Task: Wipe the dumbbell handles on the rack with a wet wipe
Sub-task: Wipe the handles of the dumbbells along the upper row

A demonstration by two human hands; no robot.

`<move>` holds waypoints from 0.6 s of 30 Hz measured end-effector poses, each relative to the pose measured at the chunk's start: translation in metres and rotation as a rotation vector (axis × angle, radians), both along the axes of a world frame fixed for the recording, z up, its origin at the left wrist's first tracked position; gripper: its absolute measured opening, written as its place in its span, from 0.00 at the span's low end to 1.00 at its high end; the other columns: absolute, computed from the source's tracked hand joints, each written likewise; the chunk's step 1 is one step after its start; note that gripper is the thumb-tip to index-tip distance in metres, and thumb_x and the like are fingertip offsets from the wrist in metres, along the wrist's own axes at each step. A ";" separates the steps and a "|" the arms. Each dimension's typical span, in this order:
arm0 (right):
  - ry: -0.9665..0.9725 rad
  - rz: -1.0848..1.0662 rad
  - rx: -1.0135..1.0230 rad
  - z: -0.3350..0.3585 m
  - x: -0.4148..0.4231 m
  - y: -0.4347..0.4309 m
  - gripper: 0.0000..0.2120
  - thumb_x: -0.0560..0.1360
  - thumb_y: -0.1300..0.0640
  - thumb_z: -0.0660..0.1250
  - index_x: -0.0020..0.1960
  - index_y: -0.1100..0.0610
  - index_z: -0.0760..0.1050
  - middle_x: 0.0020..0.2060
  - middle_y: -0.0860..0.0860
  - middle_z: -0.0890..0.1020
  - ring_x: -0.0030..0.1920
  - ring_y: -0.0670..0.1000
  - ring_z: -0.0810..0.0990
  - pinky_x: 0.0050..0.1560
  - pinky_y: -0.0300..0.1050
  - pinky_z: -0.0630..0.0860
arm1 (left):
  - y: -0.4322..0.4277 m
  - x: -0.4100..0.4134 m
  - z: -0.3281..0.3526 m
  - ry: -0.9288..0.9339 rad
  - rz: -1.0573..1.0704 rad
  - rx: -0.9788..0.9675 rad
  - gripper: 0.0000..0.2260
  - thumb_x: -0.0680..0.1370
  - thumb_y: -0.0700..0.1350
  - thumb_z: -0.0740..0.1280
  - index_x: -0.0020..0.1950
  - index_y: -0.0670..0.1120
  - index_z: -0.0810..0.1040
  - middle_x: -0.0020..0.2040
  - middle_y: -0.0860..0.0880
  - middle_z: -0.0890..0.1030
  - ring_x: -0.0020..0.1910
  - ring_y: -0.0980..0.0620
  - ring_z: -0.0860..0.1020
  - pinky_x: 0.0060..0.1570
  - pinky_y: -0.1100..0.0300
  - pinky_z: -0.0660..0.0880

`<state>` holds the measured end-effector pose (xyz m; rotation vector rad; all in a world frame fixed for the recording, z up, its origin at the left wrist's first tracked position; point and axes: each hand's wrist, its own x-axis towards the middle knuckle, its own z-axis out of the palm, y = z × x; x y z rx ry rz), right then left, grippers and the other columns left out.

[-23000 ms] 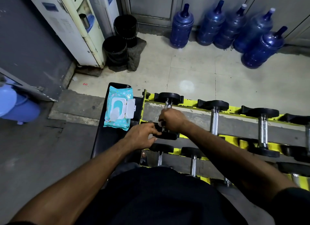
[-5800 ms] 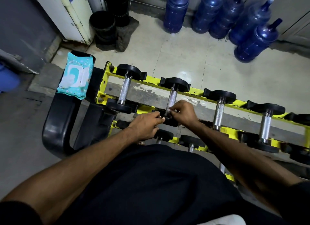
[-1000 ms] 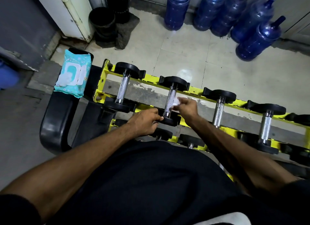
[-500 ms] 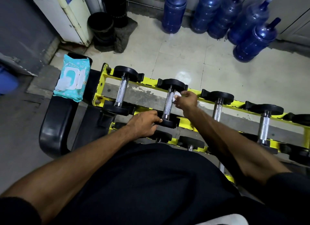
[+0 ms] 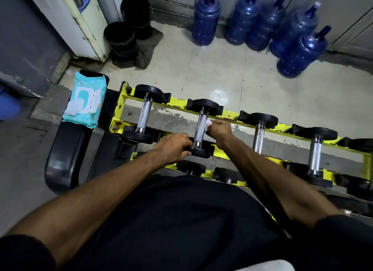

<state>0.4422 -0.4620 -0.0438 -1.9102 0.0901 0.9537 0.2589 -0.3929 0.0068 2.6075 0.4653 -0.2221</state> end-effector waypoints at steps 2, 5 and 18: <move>0.075 0.058 -0.084 0.000 0.001 -0.011 0.06 0.73 0.71 0.68 0.40 0.63 0.80 0.33 0.57 0.80 0.26 0.50 0.77 0.36 0.46 0.80 | 0.001 0.000 0.001 0.010 -0.004 0.004 0.11 0.77 0.53 0.71 0.55 0.50 0.83 0.51 0.52 0.78 0.50 0.50 0.78 0.49 0.55 0.76; 0.129 0.047 -0.041 0.005 0.008 -0.012 0.07 0.72 0.75 0.66 0.43 0.66 0.79 0.36 0.58 0.80 0.35 0.54 0.79 0.46 0.50 0.81 | 0.001 0.001 0.002 0.011 0.007 -0.004 0.09 0.77 0.53 0.72 0.54 0.50 0.83 0.51 0.52 0.78 0.50 0.50 0.78 0.50 0.54 0.77; 0.233 -0.144 0.071 0.017 0.019 0.008 0.10 0.69 0.77 0.66 0.39 0.64 0.76 0.34 0.56 0.79 0.29 0.51 0.77 0.26 0.39 0.77 | -0.001 0.001 0.000 0.005 0.039 -0.032 0.08 0.77 0.51 0.71 0.54 0.50 0.83 0.52 0.53 0.78 0.50 0.54 0.76 0.48 0.62 0.69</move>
